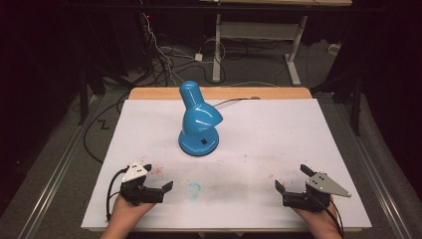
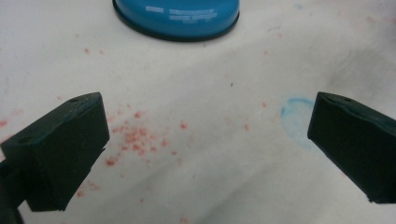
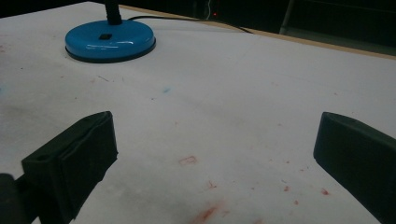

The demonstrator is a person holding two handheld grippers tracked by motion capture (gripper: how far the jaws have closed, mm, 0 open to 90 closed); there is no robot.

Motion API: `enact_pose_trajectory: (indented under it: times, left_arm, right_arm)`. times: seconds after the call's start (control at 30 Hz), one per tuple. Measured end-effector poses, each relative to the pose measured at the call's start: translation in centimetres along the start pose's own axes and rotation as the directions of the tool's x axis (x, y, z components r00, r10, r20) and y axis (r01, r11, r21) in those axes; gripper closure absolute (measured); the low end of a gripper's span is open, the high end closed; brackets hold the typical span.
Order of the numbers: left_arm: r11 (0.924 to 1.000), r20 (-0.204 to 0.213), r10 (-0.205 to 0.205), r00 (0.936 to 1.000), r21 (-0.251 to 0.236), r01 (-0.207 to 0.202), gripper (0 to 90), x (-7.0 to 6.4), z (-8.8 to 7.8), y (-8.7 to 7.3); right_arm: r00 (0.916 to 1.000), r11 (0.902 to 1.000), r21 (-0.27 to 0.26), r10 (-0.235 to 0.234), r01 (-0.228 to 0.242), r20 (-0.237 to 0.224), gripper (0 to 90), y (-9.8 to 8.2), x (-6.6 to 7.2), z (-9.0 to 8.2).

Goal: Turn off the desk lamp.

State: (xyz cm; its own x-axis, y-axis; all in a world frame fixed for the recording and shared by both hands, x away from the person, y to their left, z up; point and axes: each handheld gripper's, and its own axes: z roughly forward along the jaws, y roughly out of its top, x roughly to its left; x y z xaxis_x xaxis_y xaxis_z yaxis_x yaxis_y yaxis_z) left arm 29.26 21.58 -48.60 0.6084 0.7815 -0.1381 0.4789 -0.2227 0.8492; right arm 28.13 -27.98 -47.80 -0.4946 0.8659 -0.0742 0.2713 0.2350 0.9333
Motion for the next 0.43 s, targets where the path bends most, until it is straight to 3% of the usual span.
enact_pose_trajectory:
  times: [0.07,0.1,0.17,0.27,0.3,0.43]
  left_arm:
    - [1.0000,-0.003,-0.002,1.0000,-0.007,0.002,0.0,-0.20,-0.13,0.17]
    - [0.9996,-0.017,0.025,0.9995,-0.015,-0.025,0.0,-0.65,-0.21,0.35]
    - [0.9991,-0.026,0.041,0.9988,-0.007,-0.041,0.0,-0.77,-0.14,0.40]
    - [0.9992,0.018,0.039,0.9991,-0.001,-0.039,0.0,-0.54,-0.09,0.51]
    - [0.9982,0.033,0.058,0.9978,-0.019,-0.057,0.0,-0.52,-0.41,0.57]
    - [0.9978,0.027,0.063,0.9976,-0.023,-0.063,0.0,-0.62,-0.63,0.58]
  right_arm:
    - [1.0000,1.0000,-0.002,0.000,0.000,0.000,0.1,-0.08,0.05,-0.20]
    - [1.0000,1.0000,-0.004,0.001,-0.001,0.000,0.1,-0.14,0.10,-0.27]
    - [1.0000,1.0000,0.001,-0.004,0.004,-0.004,0.1,-0.27,0.12,-0.31]
    - [0.9999,0.9999,0.005,0.011,-0.011,0.002,0.0,-0.33,-0.06,-0.07]
    - [0.9999,0.9998,0.007,0.016,-0.016,0.005,0.0,-0.30,-0.11,0.01]
    - [0.9998,0.9998,0.005,0.019,-0.019,0.007,0.1,-0.25,-0.05,0.08]
